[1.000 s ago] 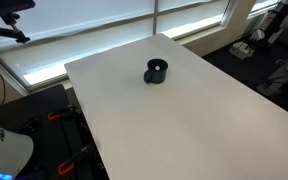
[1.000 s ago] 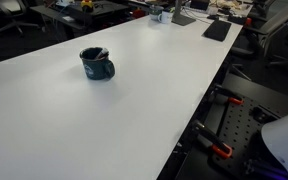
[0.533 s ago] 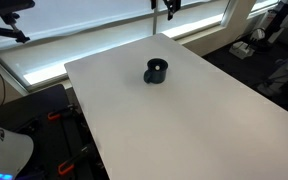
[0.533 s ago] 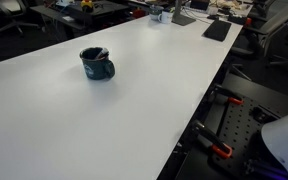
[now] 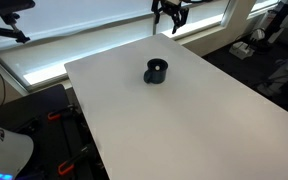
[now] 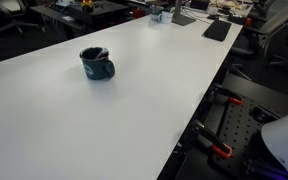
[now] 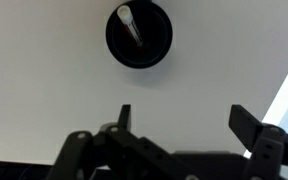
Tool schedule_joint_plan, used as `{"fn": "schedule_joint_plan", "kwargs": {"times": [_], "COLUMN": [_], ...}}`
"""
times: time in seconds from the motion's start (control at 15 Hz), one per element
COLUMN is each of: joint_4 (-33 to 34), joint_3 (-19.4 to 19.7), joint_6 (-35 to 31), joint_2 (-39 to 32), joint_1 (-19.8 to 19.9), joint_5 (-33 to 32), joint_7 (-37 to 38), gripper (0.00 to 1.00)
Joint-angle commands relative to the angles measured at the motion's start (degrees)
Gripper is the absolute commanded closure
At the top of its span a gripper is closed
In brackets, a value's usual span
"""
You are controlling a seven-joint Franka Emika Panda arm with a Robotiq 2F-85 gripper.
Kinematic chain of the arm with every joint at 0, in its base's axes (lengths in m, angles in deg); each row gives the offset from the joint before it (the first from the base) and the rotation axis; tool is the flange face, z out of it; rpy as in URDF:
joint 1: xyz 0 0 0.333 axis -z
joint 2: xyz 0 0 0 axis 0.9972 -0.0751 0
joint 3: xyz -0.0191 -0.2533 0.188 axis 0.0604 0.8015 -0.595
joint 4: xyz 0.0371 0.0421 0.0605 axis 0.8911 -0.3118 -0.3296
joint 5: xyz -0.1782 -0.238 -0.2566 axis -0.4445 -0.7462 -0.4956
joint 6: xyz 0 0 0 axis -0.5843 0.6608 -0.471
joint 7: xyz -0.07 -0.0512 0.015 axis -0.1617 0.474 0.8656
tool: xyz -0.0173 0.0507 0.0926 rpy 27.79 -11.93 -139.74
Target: Put the marker on the table
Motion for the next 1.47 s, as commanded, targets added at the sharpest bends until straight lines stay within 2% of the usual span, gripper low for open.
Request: {"fn": "schedule_joint_plan", "kwargs": {"times": [0.0, 0.27, 0.6, 1.07, 1.2, 1.4], "joint_4": [5.71, 7.1, 4.89, 5.31, 4.62, 7.02], "joint_3": [-0.52, -0.36, -1.13, -0.89, -1.33, -1.84], "joint_6": [9.54, 14.62, 10.59, 11.16, 11.33, 13.94], "joint_2": [-2.37, -3.31, -3.59, -3.92, -1.62, -2.23], "joint_1": [0.2, -0.01, 0.78, 0.61, -0.73, -1.54], "joint_5": [-3.47, -7.05, -6.68, -6.68, -7.13, -7.36], "joint_7": [-1.28, -3.28, -7.17, -5.96, -4.29, -3.17], "gripper": [0.0, 0.0, 0.0, 0.0, 0.0, 0.0]}}
